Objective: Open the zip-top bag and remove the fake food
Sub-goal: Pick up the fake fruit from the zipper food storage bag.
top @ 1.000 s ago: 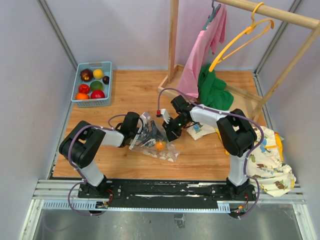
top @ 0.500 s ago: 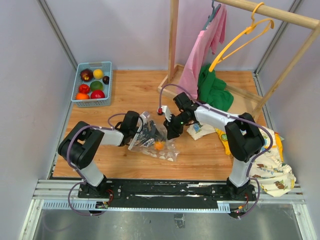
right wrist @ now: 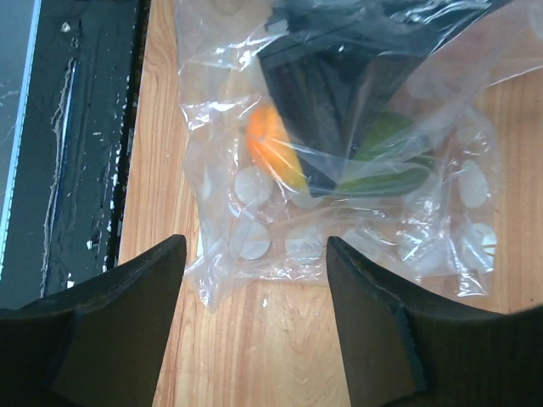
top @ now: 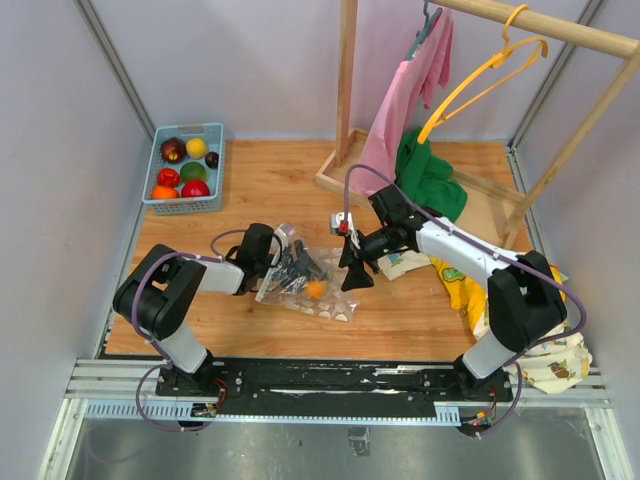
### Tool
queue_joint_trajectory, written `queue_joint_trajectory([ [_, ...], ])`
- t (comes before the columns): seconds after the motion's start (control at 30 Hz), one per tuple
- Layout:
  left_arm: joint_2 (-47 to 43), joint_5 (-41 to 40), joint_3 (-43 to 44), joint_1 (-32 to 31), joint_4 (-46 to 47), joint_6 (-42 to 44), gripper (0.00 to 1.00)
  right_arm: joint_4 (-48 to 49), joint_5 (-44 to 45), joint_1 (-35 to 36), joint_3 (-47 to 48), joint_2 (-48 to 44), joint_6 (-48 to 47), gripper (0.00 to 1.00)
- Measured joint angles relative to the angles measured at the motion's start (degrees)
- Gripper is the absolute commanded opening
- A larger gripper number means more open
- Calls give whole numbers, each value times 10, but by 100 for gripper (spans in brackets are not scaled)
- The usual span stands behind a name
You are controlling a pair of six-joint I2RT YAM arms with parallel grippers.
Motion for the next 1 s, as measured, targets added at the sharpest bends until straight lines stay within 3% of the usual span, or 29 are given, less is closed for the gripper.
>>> queue_joint_trajectory([
  [0.1, -1, -3, -3, 1, 12, -13, 8, 0, -2, 4, -10, 2, -8, 71],
  [0.23, -8, -9, -4, 1, 21, -27, 8, 1, 11, 20, -12, 13, -9, 65],
  [0.37, -21, -15, -7, 1, 33, -36, 8, 2, 37, 48, -12, 36, -8, 47],
  [0.6, -32, -17, -18, 4, 38, -40, 8, -7, 86, 55, 14, 77, 2, 2],
  [1.0, -90, -15, -30, 37, -2, -22, 7, 10, 199, 33, 30, 78, 25, 1],
])
